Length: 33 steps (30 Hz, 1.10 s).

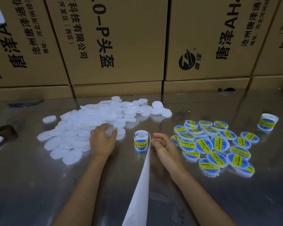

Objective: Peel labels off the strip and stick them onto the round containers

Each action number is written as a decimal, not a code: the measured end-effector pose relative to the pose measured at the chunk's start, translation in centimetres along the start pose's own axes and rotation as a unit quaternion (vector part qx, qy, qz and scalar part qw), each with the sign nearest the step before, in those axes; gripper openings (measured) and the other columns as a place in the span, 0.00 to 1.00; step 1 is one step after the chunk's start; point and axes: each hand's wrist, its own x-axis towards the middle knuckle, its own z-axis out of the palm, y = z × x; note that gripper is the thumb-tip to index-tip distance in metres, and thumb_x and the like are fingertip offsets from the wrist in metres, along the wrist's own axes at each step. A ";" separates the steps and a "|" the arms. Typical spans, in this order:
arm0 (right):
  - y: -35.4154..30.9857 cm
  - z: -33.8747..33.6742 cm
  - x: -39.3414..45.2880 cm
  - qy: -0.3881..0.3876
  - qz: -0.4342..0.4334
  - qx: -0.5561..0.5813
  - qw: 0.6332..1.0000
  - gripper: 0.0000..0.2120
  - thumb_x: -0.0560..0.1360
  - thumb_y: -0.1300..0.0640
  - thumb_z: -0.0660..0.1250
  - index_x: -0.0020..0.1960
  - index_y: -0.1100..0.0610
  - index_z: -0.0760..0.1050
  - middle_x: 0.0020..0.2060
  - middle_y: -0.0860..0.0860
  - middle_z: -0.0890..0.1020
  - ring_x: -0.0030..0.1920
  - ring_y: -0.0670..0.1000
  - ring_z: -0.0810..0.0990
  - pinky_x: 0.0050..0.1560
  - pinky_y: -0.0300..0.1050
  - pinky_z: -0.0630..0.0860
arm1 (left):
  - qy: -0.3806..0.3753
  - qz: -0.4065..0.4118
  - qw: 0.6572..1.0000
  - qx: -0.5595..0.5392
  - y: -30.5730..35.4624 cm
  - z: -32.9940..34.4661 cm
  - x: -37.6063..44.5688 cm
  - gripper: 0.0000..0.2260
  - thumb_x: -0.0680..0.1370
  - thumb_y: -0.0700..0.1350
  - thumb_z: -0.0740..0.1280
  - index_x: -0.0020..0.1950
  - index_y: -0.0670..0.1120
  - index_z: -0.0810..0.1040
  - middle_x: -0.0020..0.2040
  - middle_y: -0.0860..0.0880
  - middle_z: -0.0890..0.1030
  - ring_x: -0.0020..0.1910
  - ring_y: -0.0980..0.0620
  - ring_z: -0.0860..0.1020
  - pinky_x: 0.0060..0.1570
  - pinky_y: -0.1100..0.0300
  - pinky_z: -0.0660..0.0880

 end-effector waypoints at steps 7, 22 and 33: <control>0.2 0.1 0.2 0.001 -0.002 0.003 1.000 0.10 0.79 0.62 0.66 0.59 0.56 0.77 0.53 0.51 0.83 0.50 0.43 0.80 0.48 0.27 0.73 | -0.062 -0.016 0.995 0.082 -0.2 0.4 0.6 0.24 0.77 0.56 0.71 0.70 0.48 0.75 0.68 0.43 0.74 0.69 0.40 0.66 0.66 0.46 0.65; -1.6 -1.1 -0.3 0.006 -0.076 0.043 0.996 0.06 0.78 0.55 0.69 0.54 0.52 0.81 0.49 0.42 0.85 0.51 0.36 0.80 0.48 0.31 0.76 | -0.204 -0.090 0.892 -0.393 6.7 -4.8 -3.7 0.08 0.75 0.39 0.75 0.52 0.45 0.81 0.43 0.46 0.86 0.37 0.51 0.80 0.39 0.60 0.78; -1.9 -1.4 -0.5 -0.019 -0.147 0.010 0.989 0.05 0.78 0.62 0.68 0.50 0.57 0.82 0.46 0.47 0.85 0.48 0.40 0.81 0.46 0.28 0.74 | -0.259 -0.074 0.854 -0.444 7.7 -3.7 -6.6 0.11 0.76 0.35 0.72 0.56 0.47 0.83 0.49 0.47 0.85 0.40 0.52 0.83 0.35 0.62 0.79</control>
